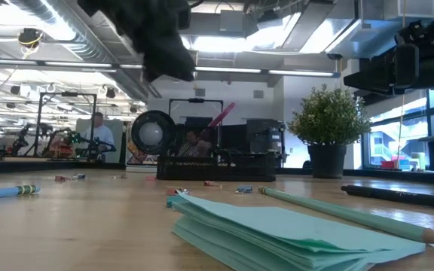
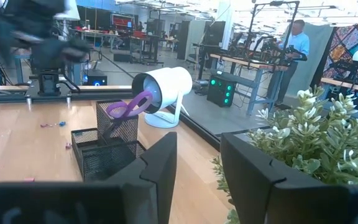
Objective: Pick and place office supplies into organizer
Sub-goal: Put the blue pencil into the black desk organizer
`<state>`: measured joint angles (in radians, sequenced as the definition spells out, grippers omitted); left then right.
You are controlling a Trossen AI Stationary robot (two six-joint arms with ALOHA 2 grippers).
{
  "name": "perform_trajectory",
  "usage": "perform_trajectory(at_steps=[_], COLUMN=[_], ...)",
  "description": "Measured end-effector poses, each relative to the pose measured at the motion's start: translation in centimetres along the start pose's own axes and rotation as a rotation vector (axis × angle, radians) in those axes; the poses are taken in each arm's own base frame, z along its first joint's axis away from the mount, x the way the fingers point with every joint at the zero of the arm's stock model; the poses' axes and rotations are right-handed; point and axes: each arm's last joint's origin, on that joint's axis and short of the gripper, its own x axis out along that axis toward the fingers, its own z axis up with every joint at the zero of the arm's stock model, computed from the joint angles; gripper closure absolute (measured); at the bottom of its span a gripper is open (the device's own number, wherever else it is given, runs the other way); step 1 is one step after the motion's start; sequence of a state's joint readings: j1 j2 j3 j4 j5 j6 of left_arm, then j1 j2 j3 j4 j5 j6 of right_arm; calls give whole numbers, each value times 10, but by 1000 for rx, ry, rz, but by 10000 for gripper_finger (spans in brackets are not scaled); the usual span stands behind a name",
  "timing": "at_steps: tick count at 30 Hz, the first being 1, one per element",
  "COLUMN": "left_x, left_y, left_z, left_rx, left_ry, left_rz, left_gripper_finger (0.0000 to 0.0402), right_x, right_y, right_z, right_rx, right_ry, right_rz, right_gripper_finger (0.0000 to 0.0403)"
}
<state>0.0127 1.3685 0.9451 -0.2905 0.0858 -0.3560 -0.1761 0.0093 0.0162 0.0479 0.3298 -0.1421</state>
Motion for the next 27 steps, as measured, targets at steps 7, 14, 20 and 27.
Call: perform_trajectory(at_steps=[7, 14, 20, 27], left_x=[8, 25, 49, 69], left_y=[-37, -56, -71, -80], left_z=[-33, -65, -83, -87], left_rx=[-223, -500, -570, -603], left_ry=[193, 334, 435, 402], left_rz=[4, 143, 92, 40], left_gripper_finger=[281, 296, 299, 299], right_x=[0, 0, 0, 0], right_y=[0, 0, 0, 0], right_z=[0, 0, 0, 0], right_rx=[1, -2, -27, -27], right_ry=[0, 0, 0, 0], right_rz=[0, 0, 0, 0], right_gripper_finger=[274, 274, 274, 274])
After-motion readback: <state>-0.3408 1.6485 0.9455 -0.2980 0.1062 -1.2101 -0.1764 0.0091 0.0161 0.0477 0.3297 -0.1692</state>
